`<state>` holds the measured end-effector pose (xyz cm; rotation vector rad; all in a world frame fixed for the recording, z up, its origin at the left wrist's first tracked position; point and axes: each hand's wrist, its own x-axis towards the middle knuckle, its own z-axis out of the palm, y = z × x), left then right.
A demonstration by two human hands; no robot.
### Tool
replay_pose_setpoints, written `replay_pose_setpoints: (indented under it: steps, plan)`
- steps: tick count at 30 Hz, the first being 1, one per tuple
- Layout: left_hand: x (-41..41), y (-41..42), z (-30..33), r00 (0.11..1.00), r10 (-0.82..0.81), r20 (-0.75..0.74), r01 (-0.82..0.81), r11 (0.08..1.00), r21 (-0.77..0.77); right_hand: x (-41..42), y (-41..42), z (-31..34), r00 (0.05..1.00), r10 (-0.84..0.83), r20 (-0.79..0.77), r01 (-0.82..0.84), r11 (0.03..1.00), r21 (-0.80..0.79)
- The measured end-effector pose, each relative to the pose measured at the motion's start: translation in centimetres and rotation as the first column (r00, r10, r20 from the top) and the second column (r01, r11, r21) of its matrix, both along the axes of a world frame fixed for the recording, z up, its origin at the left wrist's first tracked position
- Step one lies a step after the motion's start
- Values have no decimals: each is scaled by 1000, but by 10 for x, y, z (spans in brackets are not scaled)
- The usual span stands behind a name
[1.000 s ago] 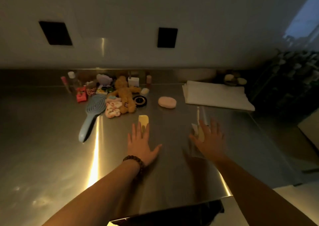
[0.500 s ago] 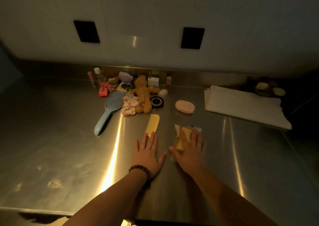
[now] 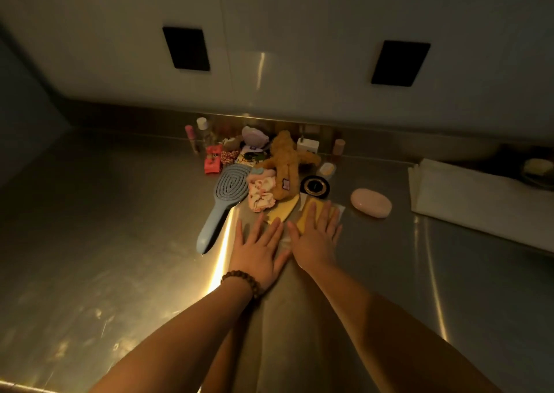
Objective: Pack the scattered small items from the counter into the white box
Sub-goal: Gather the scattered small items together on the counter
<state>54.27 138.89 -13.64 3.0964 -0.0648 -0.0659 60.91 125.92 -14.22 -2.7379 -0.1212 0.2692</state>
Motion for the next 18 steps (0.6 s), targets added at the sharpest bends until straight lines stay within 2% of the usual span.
replay_pose_setpoints:
  steps: [2, 4, 7, 9, 11, 13, 18]
  plan:
    - [8, 11, 5, 1000, 0, 27, 0, 1000, 8, 9, 9, 3, 1000, 15, -22, -14, 999, 42]
    - [12, 16, 11, 992, 68, 103, -62, 996, -61, 15, 8, 7, 1000, 26, 12, -26, 997, 76]
    - [17, 7, 18, 932, 289, 217, -230, 938, -260, 29, -24, 14, 969, -46, 244, 31, 997, 66]
    - [22, -1, 20, 891, 416, 181, -343, 879, -330, 45, -61, 14, 936, -158, 313, 140, 987, 81]
    - [26, -5, 17, 858, 508, 75, -454, 819, -351, 61, -97, 8, 928, -287, 240, 263, 957, 126]
    - [29, -5, 11, 823, 568, -20, -538, 768, -349, 72, -118, -1, 934, -336, 121, 319, 937, 139]
    - [34, -5, 3, 818, 572, -62, -566, 782, -262, 80, -103, -12, 972, -234, 17, 227, 957, 179]
